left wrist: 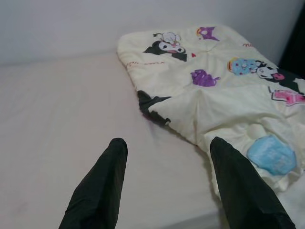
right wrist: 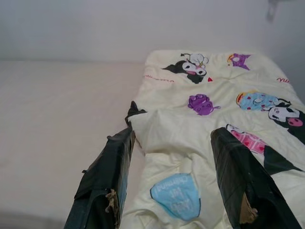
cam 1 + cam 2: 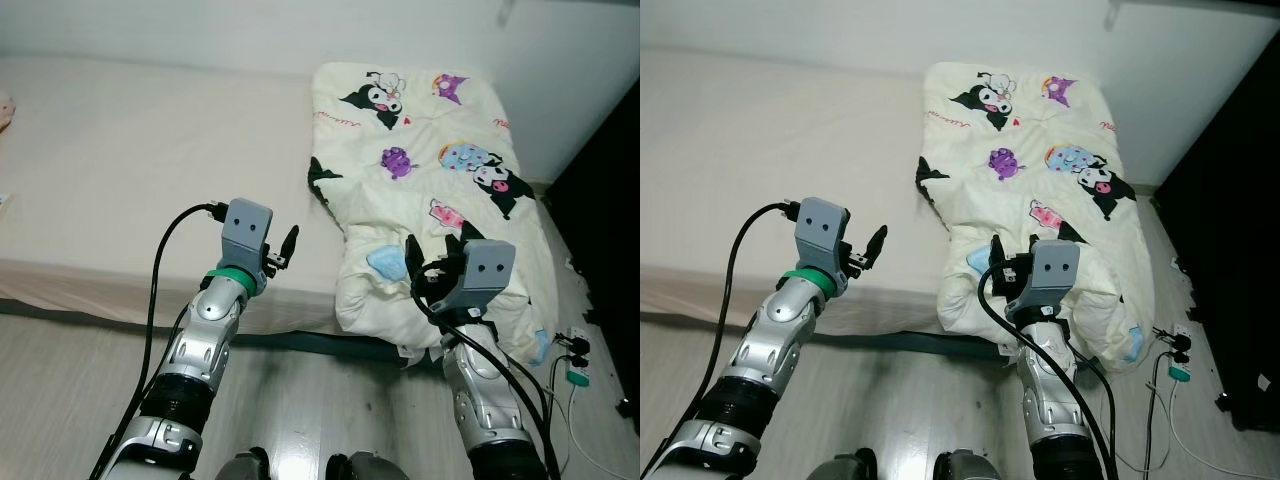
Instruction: Clean up the room
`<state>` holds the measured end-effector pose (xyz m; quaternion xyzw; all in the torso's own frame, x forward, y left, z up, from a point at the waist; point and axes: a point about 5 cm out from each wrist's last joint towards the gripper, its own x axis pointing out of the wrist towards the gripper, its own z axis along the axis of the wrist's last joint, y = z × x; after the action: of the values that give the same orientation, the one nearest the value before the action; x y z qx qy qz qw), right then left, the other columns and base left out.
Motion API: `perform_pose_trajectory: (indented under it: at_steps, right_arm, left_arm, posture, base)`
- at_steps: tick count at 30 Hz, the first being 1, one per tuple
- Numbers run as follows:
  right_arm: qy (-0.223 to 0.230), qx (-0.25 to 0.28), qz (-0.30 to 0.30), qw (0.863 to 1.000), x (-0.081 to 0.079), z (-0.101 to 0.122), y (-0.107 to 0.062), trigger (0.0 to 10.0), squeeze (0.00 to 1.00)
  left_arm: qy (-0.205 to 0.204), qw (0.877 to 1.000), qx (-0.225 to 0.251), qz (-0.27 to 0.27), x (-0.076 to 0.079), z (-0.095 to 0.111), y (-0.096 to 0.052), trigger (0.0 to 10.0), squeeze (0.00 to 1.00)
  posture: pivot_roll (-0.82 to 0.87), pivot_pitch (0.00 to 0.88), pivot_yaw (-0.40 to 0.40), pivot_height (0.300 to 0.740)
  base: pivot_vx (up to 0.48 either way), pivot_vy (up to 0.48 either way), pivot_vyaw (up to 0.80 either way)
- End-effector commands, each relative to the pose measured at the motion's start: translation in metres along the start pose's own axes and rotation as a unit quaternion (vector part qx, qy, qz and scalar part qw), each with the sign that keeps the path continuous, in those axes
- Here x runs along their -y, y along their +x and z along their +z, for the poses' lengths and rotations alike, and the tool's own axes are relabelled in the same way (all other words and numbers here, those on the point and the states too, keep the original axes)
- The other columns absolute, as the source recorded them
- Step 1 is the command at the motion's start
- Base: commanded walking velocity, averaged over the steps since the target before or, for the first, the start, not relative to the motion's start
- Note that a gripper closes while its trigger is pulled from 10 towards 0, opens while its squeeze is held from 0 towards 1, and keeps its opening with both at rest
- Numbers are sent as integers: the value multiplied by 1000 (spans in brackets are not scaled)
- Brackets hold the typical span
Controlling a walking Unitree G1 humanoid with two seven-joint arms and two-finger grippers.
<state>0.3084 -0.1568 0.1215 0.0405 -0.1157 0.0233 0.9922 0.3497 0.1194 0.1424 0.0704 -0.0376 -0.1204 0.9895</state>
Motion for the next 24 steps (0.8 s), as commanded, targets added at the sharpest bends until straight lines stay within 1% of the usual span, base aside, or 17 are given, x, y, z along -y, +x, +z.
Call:
perform_pose_trajectory:
  at_steps: [1, 8, 13, 24]
  right_arm:
    - [1, -16, -4, 1000, 0, -7, -3, 10000, 0]
    - [-1, -29, -10, 1000, 1, -11, -4, 10000, 0]
    - [-2, -31, -11, 999, 2, -13, -5, 10000, 0]
    - [5, -33, -13, 999, 2, -14, -5, 10000, 0]
  left_arm:
    - [0, 1000, -22, -2, 1, -10, -3, 10000, 0]
    - [-1, 1000, -25, -4, 2, -10, -2, 10000, 0]
    - [4, 999, -39, -29, 7, -17, -6, 10000, 0]
    - [4, 999, -42, -32, 7, -19, -8, 10000, 0]
  posture:
    - [-30, 107, 45, 740]
    - [-30, 109, 44, 725]
    - [-28, 112, 42, 700]
    - [-21, 117, 42, 655]
  base:
    - [0, 0, 0]
    - [0, 0, 0]
    - [0, 0, 0]
    - [0, 0, 0]
